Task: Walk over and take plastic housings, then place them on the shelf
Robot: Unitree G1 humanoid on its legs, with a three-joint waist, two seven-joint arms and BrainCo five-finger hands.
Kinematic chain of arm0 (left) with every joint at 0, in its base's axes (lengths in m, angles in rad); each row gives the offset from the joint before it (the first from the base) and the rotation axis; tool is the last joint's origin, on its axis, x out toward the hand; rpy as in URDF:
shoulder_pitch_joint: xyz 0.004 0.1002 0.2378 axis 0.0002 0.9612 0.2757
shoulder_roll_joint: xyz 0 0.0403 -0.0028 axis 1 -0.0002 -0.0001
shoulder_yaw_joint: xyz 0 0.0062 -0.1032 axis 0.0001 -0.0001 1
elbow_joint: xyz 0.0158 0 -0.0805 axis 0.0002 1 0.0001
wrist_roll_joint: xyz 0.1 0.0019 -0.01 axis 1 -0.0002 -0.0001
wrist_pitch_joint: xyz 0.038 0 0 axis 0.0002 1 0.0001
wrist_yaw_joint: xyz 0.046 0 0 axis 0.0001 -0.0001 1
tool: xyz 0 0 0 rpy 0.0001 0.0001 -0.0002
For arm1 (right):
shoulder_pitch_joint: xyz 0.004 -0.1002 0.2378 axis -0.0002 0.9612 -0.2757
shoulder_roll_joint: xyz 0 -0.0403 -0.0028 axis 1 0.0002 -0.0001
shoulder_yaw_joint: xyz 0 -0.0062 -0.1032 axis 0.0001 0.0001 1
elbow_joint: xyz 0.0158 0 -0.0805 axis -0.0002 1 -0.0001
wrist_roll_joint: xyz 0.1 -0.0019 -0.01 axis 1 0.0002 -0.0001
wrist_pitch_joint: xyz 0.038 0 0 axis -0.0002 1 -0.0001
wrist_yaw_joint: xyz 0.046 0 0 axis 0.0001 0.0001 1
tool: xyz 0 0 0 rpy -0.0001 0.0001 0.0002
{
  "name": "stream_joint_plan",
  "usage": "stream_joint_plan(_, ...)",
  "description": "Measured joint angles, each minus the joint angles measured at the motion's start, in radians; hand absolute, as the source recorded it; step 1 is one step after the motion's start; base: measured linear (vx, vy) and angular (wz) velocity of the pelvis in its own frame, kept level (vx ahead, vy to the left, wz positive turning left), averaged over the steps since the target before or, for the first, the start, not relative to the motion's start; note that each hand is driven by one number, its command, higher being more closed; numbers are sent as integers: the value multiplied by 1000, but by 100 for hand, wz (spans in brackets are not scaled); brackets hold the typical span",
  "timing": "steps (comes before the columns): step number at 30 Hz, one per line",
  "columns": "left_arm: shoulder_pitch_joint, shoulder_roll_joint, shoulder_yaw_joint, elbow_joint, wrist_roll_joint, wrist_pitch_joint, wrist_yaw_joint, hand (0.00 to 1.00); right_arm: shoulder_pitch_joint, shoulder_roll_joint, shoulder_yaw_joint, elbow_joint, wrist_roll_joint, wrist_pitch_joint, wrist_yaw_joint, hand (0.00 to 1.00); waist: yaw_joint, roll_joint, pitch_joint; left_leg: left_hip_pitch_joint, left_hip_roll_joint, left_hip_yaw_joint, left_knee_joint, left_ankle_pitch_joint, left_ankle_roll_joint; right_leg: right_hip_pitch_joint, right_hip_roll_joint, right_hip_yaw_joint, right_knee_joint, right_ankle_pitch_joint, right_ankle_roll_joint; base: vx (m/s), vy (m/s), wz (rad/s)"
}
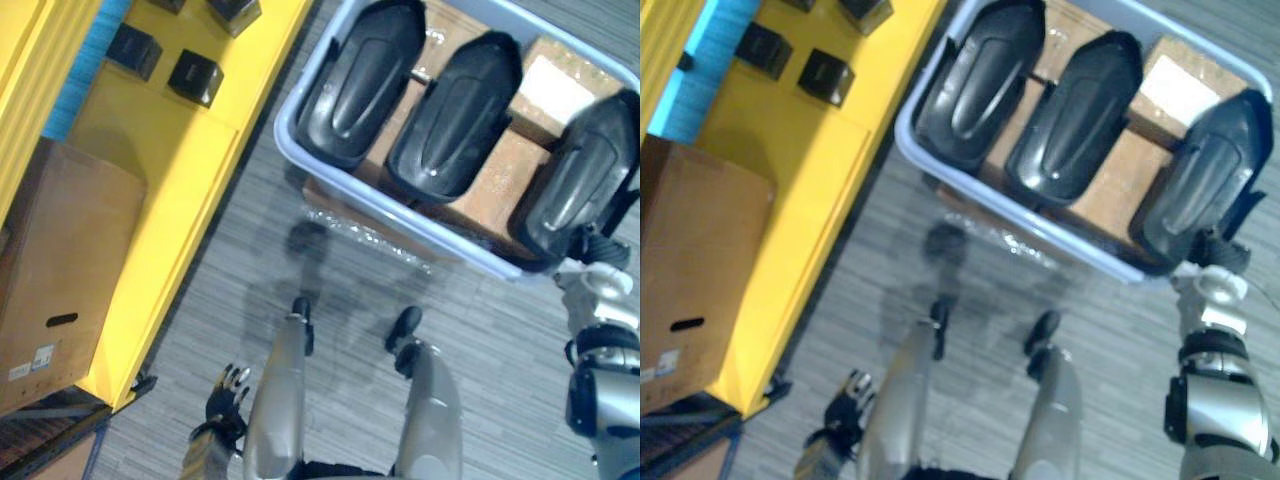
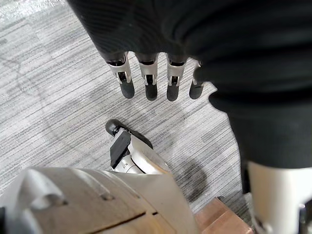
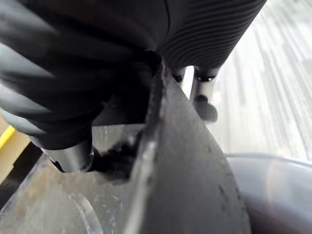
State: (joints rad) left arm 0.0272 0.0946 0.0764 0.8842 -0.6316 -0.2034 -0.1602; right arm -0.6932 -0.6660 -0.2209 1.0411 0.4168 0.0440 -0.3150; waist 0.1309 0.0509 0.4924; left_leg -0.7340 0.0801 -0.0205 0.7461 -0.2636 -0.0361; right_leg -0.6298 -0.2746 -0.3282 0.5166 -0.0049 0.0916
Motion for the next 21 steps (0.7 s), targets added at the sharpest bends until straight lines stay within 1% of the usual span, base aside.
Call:
stream_joint_plan(6, 0, 0, 0, 1, 0, -6, -1, 0, 2, 0, 8, 0, -2, -9, 8, 100, 0, 0, 0, 0, 4, -2, 5, 0, 0, 2, 5, 0, 0, 0, 0, 0, 0, 0)
stream_joint_plan(11, 0, 0, 1, 1, 1, -10, 2, 0, 12, 0, 15, -1, -29, -30, 7, 100, 3, -1, -2, 0, 8, -4, 7, 0, 0, 4, 10, 0, -1, 0, -1, 0, 0, 0)
stream_joint_plan(13, 2, -1, 0, 1, 2, -17, 14, 0, 21, 0, 18, -2, -40, -41, 1, 100, 4, 0, -10, 0, 9, -5, 8, 0, 0, 6, 12, 0, -3, 1, -1, 0, 0, 0)
stream_joint_plan(17, 6, -7, -3, 0, 2, -51, 51, 0, 49, 9, 39, -32, -63, -49, -42, 100, 4, -1, -16, 40, 10, -9, -1, 0, 0, 54, 17, -5, -23, 3, 0, 6, 3, 3)
stream_joint_plan(18, 9, -7, -4, -3, 3, -59, 68, 0, 67, 11, 39, -56, -70, -60, -69, 100, 2, -4, -19, 60, 10, -10, -6, -1, 0, 78, 20, -8, -36, 4, 2, 5, 13, 5)
stream_joint_plan(20, 14, -6, -3, -10, 3, -68, 76, 0, 76, 11, 34, -77, -78, -73, -89, 100, -1, -6, -21, 72, 10, -8, -10, -2, 1, 92, 22, -7, -52, 6, 7, 0, 9, -2)
stream_joint_plan(21, 15, -6, -3, -10, 3, -79, 86, 0, 93, 12, 34, -110, -86, -87, -109, 100, -5, -8, -22, 85, 11, -7, -18, -3, 3, 110, 27, -7, -72, 10, 6, 12, 25, -8)
